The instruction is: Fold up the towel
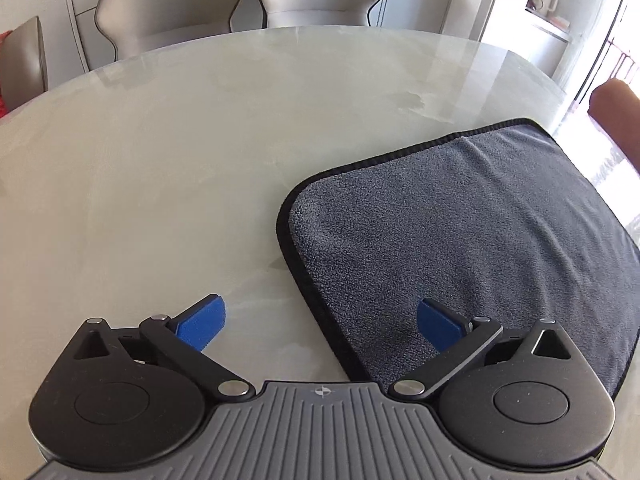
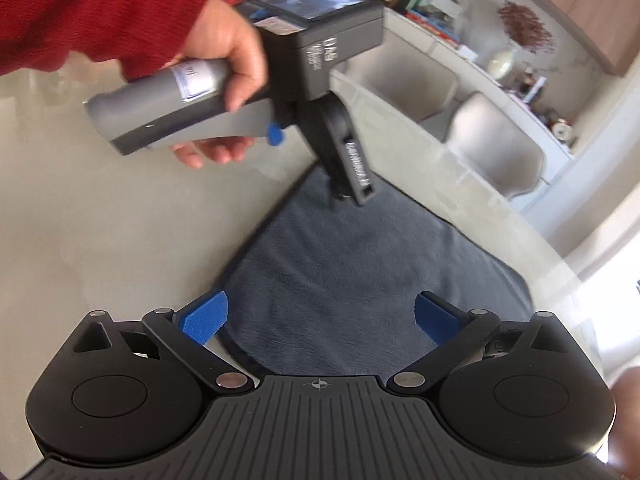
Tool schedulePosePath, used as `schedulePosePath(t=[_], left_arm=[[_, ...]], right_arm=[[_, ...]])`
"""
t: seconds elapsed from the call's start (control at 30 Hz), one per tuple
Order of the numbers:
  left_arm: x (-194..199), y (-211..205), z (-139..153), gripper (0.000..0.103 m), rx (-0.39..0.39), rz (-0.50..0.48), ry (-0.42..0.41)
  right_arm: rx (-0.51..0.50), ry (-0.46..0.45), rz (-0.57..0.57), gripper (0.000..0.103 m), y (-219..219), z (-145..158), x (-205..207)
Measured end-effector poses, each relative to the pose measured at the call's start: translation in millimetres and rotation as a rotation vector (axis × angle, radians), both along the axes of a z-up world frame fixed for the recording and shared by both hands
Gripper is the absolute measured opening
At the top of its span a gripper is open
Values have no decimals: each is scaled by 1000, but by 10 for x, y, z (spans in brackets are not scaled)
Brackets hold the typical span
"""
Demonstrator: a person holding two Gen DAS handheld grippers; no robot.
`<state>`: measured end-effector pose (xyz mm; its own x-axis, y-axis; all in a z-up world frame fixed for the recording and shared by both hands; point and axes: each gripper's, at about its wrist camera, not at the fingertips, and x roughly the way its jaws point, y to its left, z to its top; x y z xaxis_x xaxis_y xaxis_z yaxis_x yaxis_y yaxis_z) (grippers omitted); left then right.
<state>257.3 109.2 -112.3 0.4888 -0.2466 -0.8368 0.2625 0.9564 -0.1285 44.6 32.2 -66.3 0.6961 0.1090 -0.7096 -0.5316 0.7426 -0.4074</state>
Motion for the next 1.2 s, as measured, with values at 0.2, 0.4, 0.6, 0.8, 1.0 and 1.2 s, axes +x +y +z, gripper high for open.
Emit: schedulePosePath(t=[0.2,0.4,0.6,0.8,1.0,1.2], left_arm=[[82,134,7,103,-121,75,43],[169,128,2,103,-142,114,59],[327,70,-16,103,-121,105,40],[467,32,22,103,-107,68,42],[530,-39,93,72,-88,5,18],[688,49,137,10,-168,37,102]], right_arm=[[-5,15,44,81,171,-59,-42],[-1,59,9,75,207,-132,-137],[0,37,-19,62,210,-186,-172],[26,70,-18,40,142,-164,49],[73,141,-21,11,70,-131,147],[167,195,-72,6,-114,-42,239]])
